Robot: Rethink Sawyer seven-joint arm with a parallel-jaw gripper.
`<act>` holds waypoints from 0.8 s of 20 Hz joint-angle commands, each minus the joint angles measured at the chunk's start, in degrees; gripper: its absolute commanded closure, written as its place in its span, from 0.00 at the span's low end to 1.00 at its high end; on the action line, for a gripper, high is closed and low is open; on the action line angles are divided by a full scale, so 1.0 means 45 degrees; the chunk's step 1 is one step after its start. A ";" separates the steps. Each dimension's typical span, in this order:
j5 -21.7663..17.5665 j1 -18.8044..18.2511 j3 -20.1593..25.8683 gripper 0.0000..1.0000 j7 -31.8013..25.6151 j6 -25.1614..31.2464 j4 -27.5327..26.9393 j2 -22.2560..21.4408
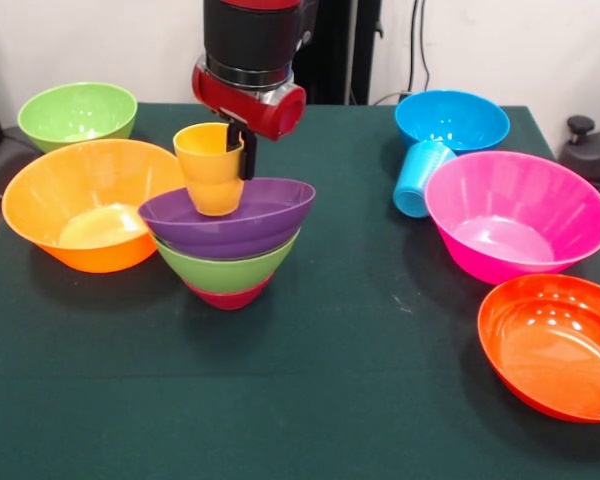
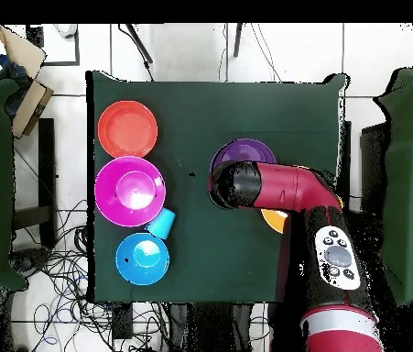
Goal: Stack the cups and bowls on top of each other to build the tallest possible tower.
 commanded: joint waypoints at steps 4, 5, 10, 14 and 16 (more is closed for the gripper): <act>0.0422 0.0434 0.0698 1.00 0.0322 0.0514 -0.0514 -0.0096; 0.0341 0.0453 0.0654 1.00 0.0236 0.0558 -0.0752 -0.0013; 0.0454 0.0281 0.0818 1.00 -0.0101 0.1145 -0.1616 0.0259; 0.0610 0.0284 0.0836 1.00 -0.0161 0.1719 -0.1980 0.0162; 0.0635 0.0318 0.0803 1.00 -0.0150 0.1868 -0.2134 0.0182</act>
